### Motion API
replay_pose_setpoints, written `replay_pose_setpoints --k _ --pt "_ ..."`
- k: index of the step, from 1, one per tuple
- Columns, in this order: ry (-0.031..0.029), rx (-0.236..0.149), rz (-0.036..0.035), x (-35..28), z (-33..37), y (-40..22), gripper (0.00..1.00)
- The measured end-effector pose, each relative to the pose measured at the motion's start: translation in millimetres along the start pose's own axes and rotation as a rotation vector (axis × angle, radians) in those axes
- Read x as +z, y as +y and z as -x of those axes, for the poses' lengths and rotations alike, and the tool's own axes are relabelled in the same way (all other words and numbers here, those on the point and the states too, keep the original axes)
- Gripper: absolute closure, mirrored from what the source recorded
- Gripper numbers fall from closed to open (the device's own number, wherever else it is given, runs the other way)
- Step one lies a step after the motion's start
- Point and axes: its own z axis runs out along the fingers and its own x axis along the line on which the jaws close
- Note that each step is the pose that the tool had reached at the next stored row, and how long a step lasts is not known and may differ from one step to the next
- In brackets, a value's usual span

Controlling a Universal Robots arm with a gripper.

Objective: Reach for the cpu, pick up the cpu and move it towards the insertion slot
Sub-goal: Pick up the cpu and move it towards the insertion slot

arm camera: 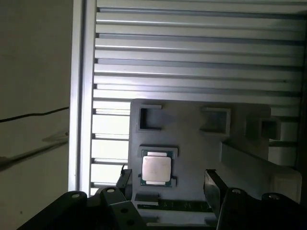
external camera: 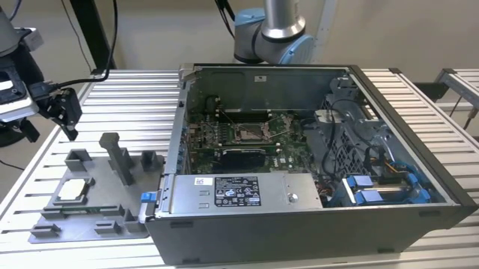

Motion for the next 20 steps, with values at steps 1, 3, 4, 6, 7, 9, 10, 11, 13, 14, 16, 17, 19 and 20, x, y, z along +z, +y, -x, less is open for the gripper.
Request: replay_pose_setpoints --k 1,3,4,6,7,9,10,11,13,14,16,17,19,20 --pt "0.0 0.0 0.0 0.7 0.0 0.0 0.0" --pt "-0.0001 0.0 0.0 2.0 0.1 -0.1 0.0" --pt "0.0 0.0 0.0 2.6 0.1 -0.2 0.0" --pt "-0.0001 0.0 0.0 3.9 0.1 -0.2 0.0" --pt "-0.0001 0.0 0.0 4.6 0.1 -0.3 0.0" --pt "-0.0001 0.0 0.0001 6.0 0.0 -0.3 0.0" --pt "-0.0001 0.0 0.0001 6.6 0.0 -0.3 0.0" --pt "0.0 0.0 0.0 7.3 0.0 -0.3 0.0" --pt "0.0001 0.0 -0.0001 8.7 0.0 -1.2 0.0" --pt "0.0001 0.0 0.0 9.4 0.0 -1.9 0.0" --pt "0.0 0.0 0.0 10.9 -0.1 -3.5 0.0" --pt "0.0001 0.0 0.0 11.6 -0.1 -4.5 0.0" --pt "0.0 0.0 0.0 13.2 -0.1 -6.3 0.0" --pt "0.0 0.0 0.0 14.0 -0.2 -7.2 0.0"
